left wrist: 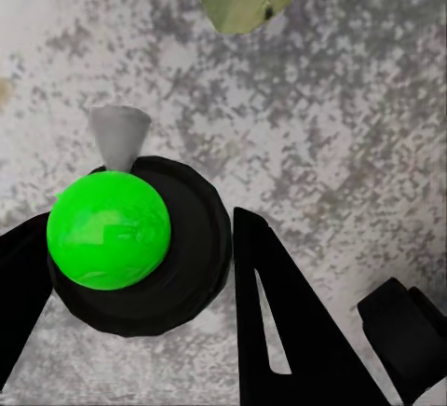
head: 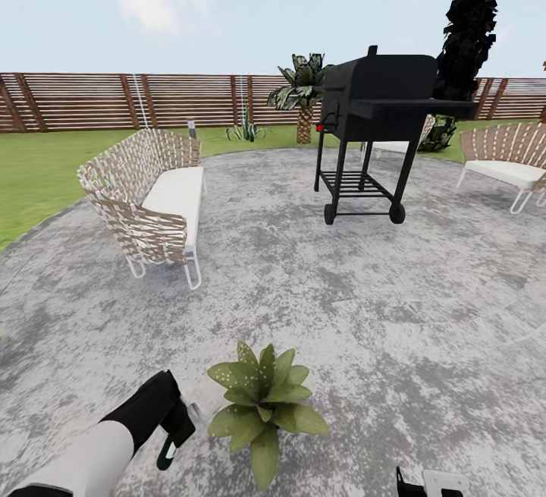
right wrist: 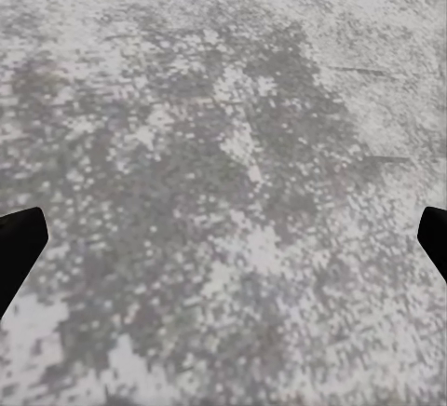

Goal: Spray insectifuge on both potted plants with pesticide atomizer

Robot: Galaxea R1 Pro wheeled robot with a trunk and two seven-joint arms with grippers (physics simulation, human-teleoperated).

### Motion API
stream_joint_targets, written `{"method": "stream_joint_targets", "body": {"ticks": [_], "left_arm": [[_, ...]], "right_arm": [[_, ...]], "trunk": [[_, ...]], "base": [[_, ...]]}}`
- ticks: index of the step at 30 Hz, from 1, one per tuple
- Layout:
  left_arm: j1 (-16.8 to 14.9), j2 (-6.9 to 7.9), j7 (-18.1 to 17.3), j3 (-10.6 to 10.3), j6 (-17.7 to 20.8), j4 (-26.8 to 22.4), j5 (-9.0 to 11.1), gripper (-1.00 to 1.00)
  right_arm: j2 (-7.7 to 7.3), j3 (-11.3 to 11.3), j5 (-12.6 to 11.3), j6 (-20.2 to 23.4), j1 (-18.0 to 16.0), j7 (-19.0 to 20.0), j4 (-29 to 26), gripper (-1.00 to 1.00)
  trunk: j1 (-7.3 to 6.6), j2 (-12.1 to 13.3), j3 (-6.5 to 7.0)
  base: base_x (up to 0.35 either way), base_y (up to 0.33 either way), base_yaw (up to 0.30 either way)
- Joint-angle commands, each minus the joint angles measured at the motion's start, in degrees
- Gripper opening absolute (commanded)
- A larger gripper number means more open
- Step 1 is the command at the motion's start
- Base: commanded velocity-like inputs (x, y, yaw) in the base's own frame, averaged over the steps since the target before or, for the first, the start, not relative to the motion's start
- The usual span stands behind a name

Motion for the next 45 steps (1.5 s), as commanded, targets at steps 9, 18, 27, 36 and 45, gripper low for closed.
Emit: {"method": "stream_joint_targets", "body": {"ticks": [9,18,27,36,45], "left_arm": [[0.92,2.96,-0.44,-0.47,-0.49,-0.66,-0.56,-1.0],[-0.05,1.73,-0.33,-0.09,0.21,-1.36,-0.43,-1.0],[0.73,4.85,-0.32,-0.32,-0.15,-0.91,-0.45,-1.0],[0.16,4.33,-0.44,-0.08,0.14,-1.46,-0.29,-1.0],[0.41,5.31,-0.46,-0.05,-0.13,-1.17,-0.41,-1.0]], "right_arm": [[-0.01,-0.17,0.62,-0.2,-0.06,-0.39,0.1,1.0],[0.07,-0.17,0.62,-0.2,-0.07,-0.39,0.1,1.0],[0.16,-0.17,0.62,-0.2,-0.05,-0.39,0.11,1.0],[0.14,-0.17,0.62,-0.2,-0.08,-0.39,0.1,1.0],[0.13,-0.17,0.62,-0.2,-0.05,-0.39,0.1,1.0]], "trunk": [[-0.01,-0.02,-0.05],[-0.01,-0.02,-0.05],[-0.01,-0.02,-0.05],[-0.01,-0.02,-0.05],[-0.01,-0.02,-0.05]], "base": [[0.0,0.0,0.0],[0.0,0.0,0.0],[0.0,0.0,0.0],[0.0,0.0,0.0],[0.0,0.0,0.0]]}}
